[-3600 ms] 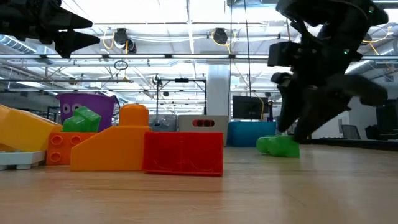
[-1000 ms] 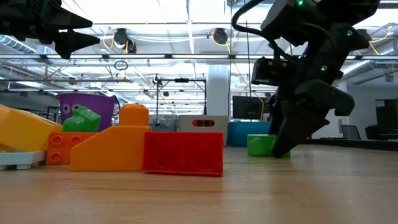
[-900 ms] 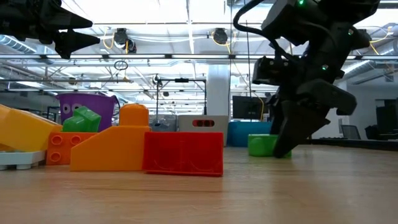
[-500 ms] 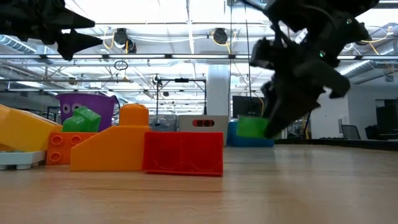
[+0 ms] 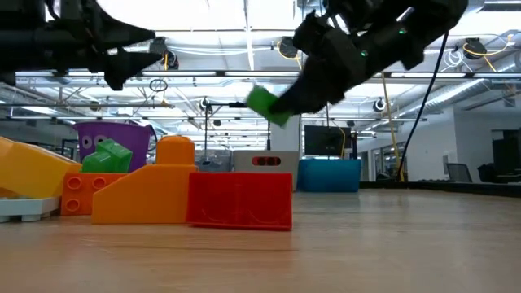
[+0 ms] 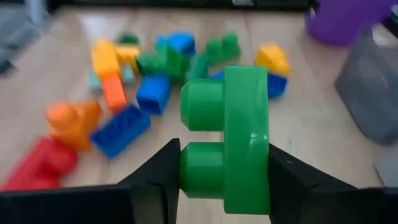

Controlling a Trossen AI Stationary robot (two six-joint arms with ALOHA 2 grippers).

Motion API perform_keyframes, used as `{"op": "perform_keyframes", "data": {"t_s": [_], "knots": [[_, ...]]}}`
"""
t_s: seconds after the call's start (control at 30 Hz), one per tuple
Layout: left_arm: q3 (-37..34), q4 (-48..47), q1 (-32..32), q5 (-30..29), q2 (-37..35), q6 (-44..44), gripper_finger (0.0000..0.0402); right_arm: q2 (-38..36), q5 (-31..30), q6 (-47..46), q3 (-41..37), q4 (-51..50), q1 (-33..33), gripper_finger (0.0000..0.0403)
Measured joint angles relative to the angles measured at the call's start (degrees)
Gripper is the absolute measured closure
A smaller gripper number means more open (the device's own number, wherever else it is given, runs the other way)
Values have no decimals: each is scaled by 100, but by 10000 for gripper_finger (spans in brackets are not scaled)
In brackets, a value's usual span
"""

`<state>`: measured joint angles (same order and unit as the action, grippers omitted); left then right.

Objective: Pick & Place Toys
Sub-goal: Put the green game piece into the black bin

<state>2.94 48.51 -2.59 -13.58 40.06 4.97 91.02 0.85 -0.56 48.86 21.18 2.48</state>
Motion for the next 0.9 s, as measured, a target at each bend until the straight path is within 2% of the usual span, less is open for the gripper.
{"op": "perform_keyframes", "data": {"t_s": [0.1, 0.2, 0.33, 0.43, 0.6, 0.77, 0.9], "knots": [[6, 515, 0, -142, 637, 172, 128, 0, 378, 18, 0, 132, -198, 256], [186, 627, -18, -145, 1231, 732, 128, 4, 388, 239, 0, 50, -296, 263], [728, 565, -54, -152, 2126, 907, 128, 4, 392, 460, 0, 137, -367, 259], [1334, 538, -55, -171, 2858, 505, 128, 7, 379, 859, 0, 121, -409, 254], [2424, 487, -17, -173, 3778, -1027, 128, -156, 357, 1401, -2, 94, -493, 263], [3293, -386, -125, 150, 4267, -965, 128, -270, 174, 1493, -9, -30, -561, 259], [3730, -1311, -232, 162, 4532, -945, 128, -279, 178, 1622, 1, 95, -532, 253]]}}
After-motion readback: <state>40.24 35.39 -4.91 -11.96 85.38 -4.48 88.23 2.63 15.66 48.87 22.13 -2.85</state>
